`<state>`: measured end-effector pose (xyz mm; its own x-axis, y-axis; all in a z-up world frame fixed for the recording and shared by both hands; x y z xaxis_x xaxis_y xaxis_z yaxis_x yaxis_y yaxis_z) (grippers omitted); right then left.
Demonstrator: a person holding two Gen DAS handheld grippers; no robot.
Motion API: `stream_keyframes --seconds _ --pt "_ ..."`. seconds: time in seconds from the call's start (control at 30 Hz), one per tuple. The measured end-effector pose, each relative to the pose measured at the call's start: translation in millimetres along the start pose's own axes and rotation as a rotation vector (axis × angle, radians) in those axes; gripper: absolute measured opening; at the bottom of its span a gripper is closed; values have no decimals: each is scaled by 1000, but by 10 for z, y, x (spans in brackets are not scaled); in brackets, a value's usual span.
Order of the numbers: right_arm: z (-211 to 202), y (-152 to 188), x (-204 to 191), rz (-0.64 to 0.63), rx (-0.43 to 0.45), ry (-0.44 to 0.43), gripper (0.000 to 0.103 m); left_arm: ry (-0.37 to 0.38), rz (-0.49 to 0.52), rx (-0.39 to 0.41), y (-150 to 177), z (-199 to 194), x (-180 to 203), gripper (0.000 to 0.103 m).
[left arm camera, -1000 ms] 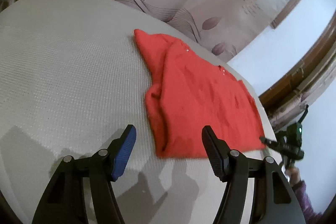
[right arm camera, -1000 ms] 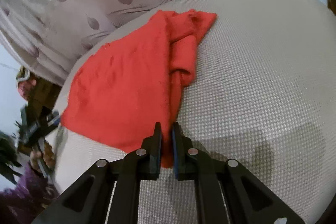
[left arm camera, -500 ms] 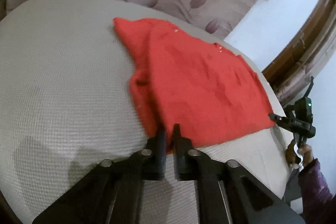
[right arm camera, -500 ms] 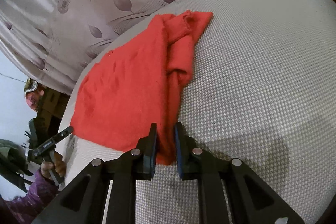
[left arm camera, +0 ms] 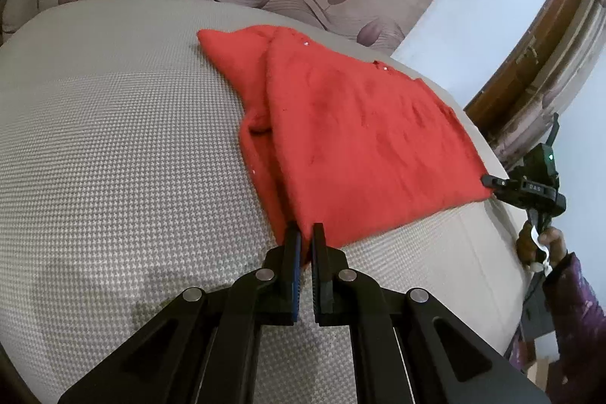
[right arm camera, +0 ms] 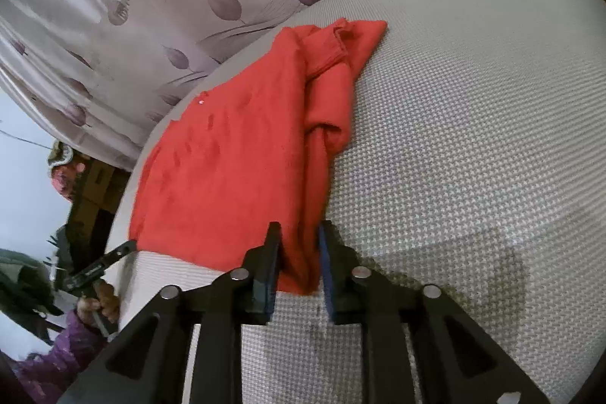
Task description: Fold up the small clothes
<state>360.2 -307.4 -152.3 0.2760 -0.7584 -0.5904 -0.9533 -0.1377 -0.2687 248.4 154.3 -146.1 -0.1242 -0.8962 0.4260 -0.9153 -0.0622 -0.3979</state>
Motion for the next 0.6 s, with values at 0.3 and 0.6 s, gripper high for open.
stream_keyframes --seconds 0.3,0.6 --pt "41 39 -227 -91 4 226 9 -11 -8 12 -1 10 17 6" --pt "-23 119 -110 -47 -9 171 4 7 -16 14 7 7 -19 6"
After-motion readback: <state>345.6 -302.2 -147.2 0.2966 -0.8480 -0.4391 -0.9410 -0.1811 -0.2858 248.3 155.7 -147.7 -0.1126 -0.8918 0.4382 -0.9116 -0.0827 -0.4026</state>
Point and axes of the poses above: each gripper's, at about its wrist camera, not at the fingertips, and z roughly the way its jaws point, x to its right, y to its underside, the point moved 5 cm from there along z, roughly the way its jaws point, and after that the axes turned 14 degrees about -x, right-handed, at the moved point
